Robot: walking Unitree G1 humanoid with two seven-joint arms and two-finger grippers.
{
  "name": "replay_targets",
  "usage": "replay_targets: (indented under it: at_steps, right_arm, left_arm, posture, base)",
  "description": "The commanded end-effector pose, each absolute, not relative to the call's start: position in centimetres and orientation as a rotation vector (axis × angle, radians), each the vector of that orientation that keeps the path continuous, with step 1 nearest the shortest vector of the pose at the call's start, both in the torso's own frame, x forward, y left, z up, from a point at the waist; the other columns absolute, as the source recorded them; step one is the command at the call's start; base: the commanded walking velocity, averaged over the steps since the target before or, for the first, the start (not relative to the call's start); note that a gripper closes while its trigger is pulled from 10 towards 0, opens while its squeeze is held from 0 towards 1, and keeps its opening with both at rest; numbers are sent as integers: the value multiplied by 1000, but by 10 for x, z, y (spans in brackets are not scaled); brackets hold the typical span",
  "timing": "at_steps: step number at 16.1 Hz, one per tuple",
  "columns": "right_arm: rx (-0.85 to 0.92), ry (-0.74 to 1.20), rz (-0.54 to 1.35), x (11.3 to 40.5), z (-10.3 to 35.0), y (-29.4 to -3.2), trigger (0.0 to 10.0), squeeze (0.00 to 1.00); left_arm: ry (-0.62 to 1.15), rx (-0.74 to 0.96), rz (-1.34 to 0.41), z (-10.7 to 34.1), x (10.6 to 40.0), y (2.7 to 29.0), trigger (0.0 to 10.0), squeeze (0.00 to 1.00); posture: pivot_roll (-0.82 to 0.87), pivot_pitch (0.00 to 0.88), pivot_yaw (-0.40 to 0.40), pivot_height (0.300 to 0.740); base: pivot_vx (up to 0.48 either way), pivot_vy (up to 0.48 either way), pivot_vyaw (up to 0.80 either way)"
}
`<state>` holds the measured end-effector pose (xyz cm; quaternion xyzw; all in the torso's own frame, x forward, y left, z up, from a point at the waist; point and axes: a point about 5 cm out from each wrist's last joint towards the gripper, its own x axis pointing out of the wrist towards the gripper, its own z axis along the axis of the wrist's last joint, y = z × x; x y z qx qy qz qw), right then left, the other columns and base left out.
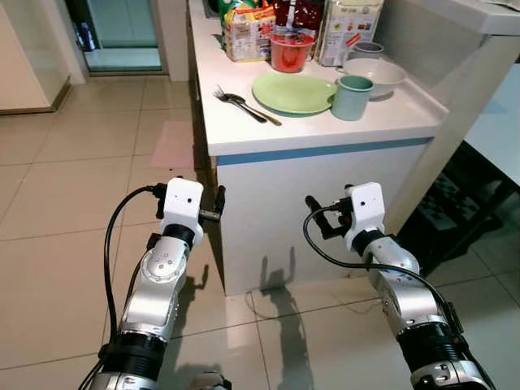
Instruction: Setting the table
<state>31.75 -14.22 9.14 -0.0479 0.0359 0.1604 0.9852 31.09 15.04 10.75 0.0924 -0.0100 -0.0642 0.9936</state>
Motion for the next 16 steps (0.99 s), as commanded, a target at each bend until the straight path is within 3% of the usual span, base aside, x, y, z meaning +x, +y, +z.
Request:
replay_targets:
  at_steps: [1, 9, 16]
  right_arm:
    - [-96, 72, 311, 318, 91, -146, 10000, 0]
    - [-99, 72, 311, 318, 90, -148, 10000, 0]
    - [-125, -136, 203, 320, 115, -157, 10000, 0]
  left_arm:
    - [-28, 177, -149, 112, 314, 146, 10000, 0]
    - [-68, 162, -148, 118, 315, 146, 10000, 0]
    - [-233, 146, -104, 145, 315, 148, 10000, 0]
  posture:
    - [108, 0, -38, 740]
    - [108, 0, -43, 740]
    - [110, 0, -42, 740]
  base:
    - [0, 0, 0]
    - [345, 0, 0]
    - [0, 0, 0]
